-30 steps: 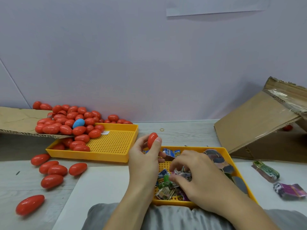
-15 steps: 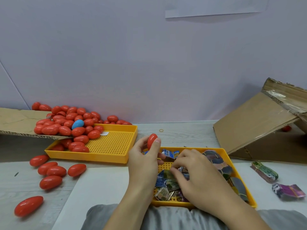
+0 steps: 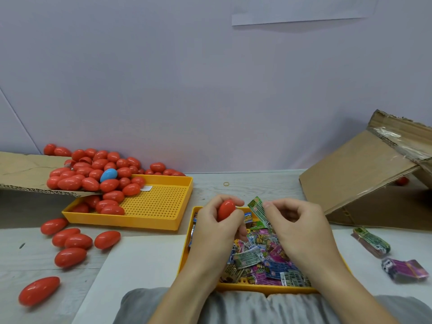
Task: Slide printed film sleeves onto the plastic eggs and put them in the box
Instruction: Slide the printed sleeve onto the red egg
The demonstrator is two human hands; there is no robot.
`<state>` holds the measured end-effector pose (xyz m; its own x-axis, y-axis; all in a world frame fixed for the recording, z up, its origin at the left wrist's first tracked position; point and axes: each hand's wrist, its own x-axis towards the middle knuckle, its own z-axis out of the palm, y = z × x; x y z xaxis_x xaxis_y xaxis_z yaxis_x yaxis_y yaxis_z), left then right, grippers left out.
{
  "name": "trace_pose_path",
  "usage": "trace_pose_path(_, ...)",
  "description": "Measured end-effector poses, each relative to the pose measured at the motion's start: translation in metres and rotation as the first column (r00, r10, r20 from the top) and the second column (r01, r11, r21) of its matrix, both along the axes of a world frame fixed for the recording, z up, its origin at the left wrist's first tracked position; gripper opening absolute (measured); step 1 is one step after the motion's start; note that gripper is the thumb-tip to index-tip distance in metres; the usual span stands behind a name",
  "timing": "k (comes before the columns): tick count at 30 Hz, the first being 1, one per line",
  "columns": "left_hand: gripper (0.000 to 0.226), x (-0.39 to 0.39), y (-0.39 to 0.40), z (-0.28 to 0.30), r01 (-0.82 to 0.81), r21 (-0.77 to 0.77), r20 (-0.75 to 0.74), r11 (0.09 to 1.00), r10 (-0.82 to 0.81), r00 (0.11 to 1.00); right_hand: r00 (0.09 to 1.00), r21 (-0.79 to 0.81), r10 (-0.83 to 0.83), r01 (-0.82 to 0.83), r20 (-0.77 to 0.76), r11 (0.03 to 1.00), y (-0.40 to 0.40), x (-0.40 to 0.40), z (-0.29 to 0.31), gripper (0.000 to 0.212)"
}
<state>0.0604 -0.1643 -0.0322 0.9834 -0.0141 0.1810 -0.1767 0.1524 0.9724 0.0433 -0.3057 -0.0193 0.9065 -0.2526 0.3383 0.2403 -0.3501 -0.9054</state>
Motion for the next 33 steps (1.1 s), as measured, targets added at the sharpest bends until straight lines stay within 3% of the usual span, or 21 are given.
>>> trace_pose_path(5,0.029,-0.0006,-0.0017,0.0010,0.099,-0.122,-0.058,0.988,-0.107,0.993,1.000,0.009,0.008,-0.008,0.011,1.000,0.0005,-0.0012,0.0007,0.023)
trace_pose_path(9,0.025,-0.0014,-0.0029,0.0028,0.089,-0.124,-0.082,0.988,-0.100,0.992,1.000,0.016,0.010,-0.011,0.026,1.000,0.0003,-0.0009,0.0006,0.027)
trace_pose_path(13,0.008,-0.0034,-0.0015,0.0035,0.034,0.003,-0.041,0.999,-0.034,0.999,0.999,0.029,0.023,-0.024,0.037,0.999,0.0002,-0.0010,-0.0001,0.024)
trace_pose_path(16,0.016,-0.0045,-0.0003,0.0048,0.008,0.090,0.025,0.996,-0.011,1.000,0.997,0.046,0.060,-0.062,0.050,0.997,0.0008,-0.0008,0.0007,0.023)
trace_pose_path(20,0.022,-0.0046,0.0003,0.0068,-0.048,0.116,0.094,0.992,0.038,0.995,0.994,0.003,0.099,-0.099,0.053,0.995,0.0031,-0.0014,0.0010,0.020)
trace_pose_path(33,0.025,-0.0061,-0.0014,0.0087,-0.031,0.147,0.052,0.989,0.024,0.998,0.994,0.063,0.093,-0.096,0.051,0.993,0.0022,-0.0027,0.0025,0.016)
